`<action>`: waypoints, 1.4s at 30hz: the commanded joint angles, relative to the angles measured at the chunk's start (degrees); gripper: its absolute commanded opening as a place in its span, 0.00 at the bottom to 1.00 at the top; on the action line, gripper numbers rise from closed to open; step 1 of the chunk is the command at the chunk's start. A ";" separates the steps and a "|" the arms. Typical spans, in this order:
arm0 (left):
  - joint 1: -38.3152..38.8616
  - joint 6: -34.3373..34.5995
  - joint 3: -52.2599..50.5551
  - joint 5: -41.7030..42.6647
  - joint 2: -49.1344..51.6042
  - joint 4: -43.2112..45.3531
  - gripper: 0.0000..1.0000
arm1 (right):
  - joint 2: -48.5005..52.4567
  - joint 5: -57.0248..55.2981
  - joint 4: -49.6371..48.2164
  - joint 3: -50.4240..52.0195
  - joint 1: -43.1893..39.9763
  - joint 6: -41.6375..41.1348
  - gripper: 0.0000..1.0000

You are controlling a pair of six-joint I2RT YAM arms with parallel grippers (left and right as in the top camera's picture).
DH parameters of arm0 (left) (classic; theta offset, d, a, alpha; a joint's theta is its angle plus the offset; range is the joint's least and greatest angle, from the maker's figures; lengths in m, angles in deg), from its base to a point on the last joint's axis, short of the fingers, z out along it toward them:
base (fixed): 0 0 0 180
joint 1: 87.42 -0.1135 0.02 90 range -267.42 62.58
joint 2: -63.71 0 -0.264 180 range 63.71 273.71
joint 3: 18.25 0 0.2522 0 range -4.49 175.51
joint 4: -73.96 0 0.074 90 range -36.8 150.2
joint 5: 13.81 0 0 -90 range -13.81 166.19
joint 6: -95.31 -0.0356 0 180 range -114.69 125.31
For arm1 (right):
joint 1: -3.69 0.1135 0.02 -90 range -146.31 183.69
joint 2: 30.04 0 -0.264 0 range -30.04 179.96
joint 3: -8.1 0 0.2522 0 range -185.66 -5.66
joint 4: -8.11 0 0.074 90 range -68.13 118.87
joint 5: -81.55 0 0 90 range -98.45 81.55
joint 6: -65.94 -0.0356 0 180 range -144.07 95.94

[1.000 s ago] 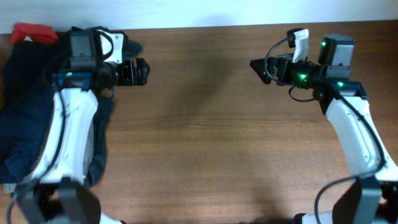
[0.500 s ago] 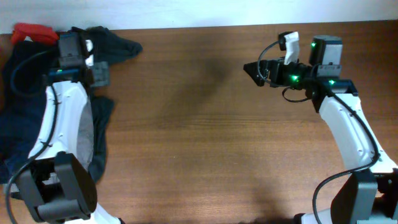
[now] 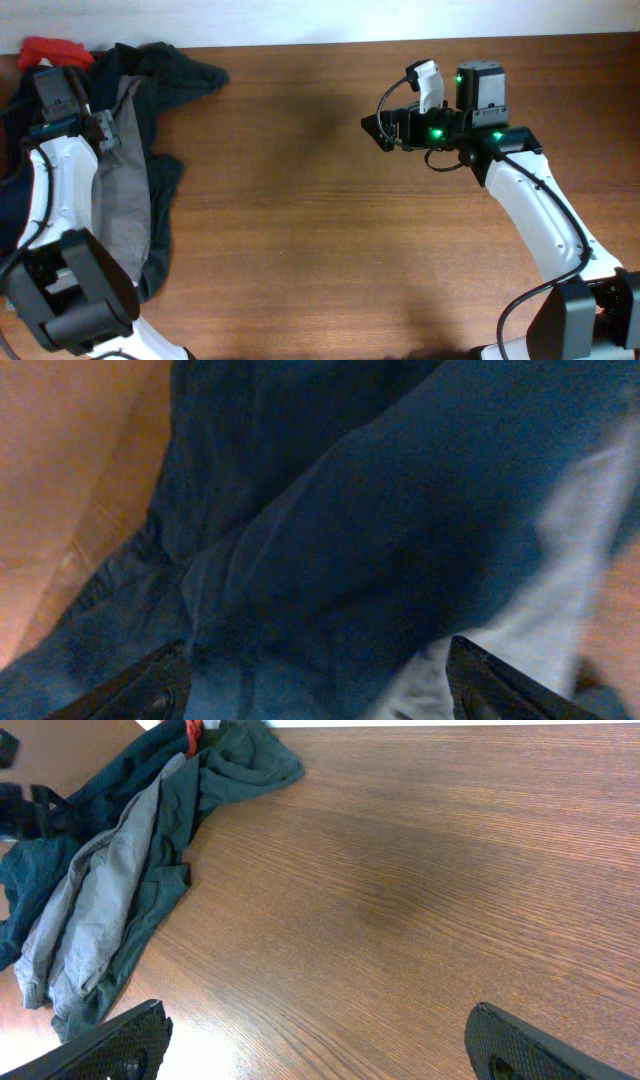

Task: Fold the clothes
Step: 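Reach the left gripper into the clothes pile toward the navy shorts, then lift the navy shorts with the left gripper and drop them mid-table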

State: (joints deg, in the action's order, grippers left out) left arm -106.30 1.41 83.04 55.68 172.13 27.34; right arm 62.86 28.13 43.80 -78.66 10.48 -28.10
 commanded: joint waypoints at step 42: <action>46.07 4.79 41.09 10.29 5.18 -22.75 0.01 | -7.89 -1.25 16.24 -4.48 -22.80 0.81 0.91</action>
State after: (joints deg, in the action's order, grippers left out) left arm -61.93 5.59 123.30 66.30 175.38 3.32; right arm 55.52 26.30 59.19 -82.31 -10.59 -27.88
